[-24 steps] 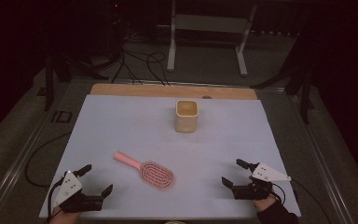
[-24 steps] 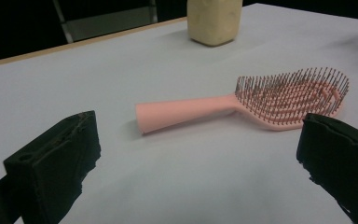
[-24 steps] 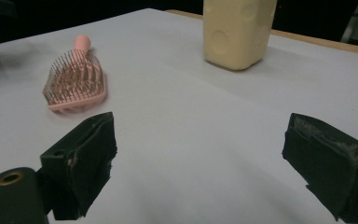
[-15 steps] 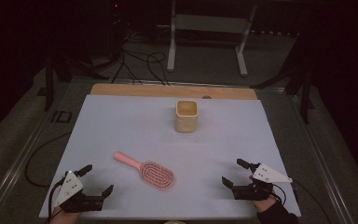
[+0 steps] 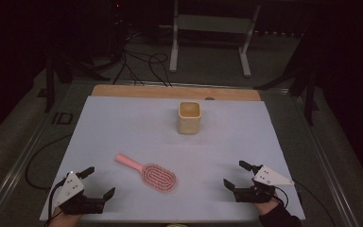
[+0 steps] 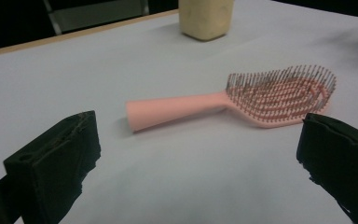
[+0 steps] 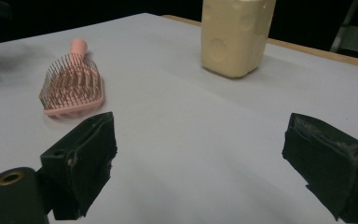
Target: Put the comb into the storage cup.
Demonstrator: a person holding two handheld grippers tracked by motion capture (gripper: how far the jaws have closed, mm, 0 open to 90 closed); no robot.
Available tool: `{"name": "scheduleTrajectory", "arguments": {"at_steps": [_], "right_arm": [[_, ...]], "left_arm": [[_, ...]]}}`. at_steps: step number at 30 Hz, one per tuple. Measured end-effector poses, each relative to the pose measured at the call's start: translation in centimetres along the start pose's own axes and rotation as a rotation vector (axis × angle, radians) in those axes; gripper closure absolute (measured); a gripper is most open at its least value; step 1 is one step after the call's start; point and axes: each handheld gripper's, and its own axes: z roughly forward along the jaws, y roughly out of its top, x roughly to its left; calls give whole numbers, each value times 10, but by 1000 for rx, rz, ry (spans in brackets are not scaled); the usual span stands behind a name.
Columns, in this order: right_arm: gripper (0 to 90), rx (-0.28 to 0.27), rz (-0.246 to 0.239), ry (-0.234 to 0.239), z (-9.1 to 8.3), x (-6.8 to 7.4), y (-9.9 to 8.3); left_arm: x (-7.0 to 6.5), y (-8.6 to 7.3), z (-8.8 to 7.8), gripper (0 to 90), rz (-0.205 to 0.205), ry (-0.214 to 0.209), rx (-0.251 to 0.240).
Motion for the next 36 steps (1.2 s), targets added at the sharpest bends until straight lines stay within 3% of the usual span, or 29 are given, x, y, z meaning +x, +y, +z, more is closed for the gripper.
{"name": "scheduleTrajectory", "arguments": {"at_steps": [4, 9, 21, 28, 31, 36], "right_arm": [[93, -4, 5, -5, -1, 0, 1], [93, -14, 5, -8, -2, 1, 2], [93, -18, 4, -5, -1, 2, 3], [94, -19, 6, -6, -1, 3, 3], [94, -23, 11, -6, -2, 3, 3], [94, -22, 11, -5, -2, 3, 3]], "left_arm": [[-3, 4, -1, 3, 14, -20, 11], [-1, 7, -4, 4, -3, -29, 15], [8, 46, -22, 4, -7, -45, 7], [12, 66, -21, 3, 1, -46, 12], [16, 79, -18, 3, 11, -58, 6], [19, 87, -13, 4, 15, -79, 16]]}}
